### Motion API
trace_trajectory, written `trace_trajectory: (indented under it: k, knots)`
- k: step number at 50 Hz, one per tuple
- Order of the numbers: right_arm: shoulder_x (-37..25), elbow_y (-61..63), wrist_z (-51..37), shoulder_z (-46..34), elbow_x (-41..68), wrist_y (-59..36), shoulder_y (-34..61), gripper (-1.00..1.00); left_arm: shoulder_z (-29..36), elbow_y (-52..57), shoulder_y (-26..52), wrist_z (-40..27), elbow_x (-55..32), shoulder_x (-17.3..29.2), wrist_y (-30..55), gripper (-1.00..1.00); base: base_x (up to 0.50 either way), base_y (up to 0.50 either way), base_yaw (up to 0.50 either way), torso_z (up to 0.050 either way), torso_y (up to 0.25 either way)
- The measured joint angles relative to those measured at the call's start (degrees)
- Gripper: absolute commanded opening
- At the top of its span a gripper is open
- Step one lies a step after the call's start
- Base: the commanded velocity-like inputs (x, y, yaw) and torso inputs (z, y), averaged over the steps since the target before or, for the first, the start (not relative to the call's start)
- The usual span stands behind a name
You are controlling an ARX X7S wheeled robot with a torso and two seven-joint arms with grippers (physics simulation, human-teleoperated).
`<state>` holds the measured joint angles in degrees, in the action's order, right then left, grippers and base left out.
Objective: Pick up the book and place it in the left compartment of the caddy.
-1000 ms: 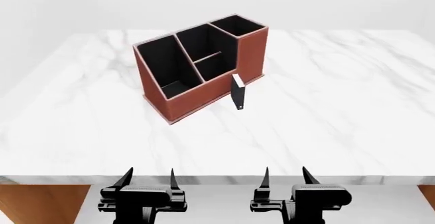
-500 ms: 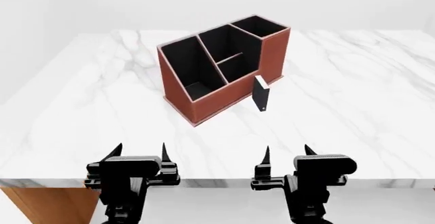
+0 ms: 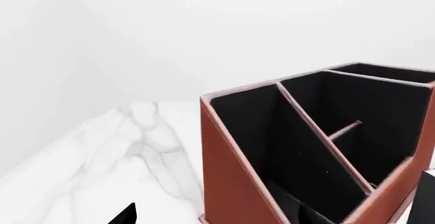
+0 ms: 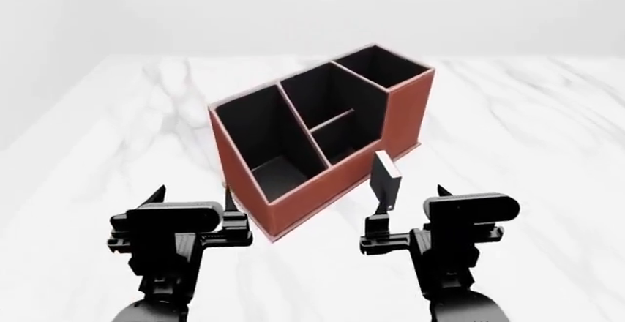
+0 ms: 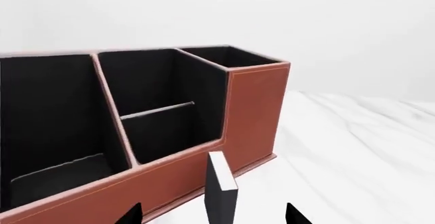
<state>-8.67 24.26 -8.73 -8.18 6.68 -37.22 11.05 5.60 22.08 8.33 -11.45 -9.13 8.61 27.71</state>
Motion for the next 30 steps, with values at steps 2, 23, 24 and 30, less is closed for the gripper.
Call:
trace_trajectory:
  k: [2, 23, 24, 30]
  knots:
    - [-0.1, 0.0, 0.0, -0.1, 0.1, -0.1, 0.2, 1.0, 0.0, 0.1, 0.1, -0.1, -0.1, 0.1, 0.1, 1.0, 0.5, 0.0, 0.0, 0.0, 0.0]
    - [-0.7, -0.5, -1.1, -0.8, 0.9, -0.8, 1.0, 1.0, 0.2, 0.4, 0.3, -1.1, -1.3, 1.1, 0.2, 1.0, 0.35, 0.06, 0.0, 0.0, 0.001]
    - [-0.7, -0.6, -1.3, -0.8, 0.8, -0.8, 1.0, 1.0, 0.2, 0.4, 0.3, -1.1, -1.3, 1.2, 0.2, 1.0, 0.0, 0.0, 0.0, 0.0, 0.0]
    - [-0.9, -0.8, -2.0, -1.0, 0.7, -1.4, 1.3, 1.0, 0.3, 0.4, 0.2, -1.4, -1.6, 1.4, 0.2, 1.0, 0.0, 0.0, 0.0, 0.0, 0.0]
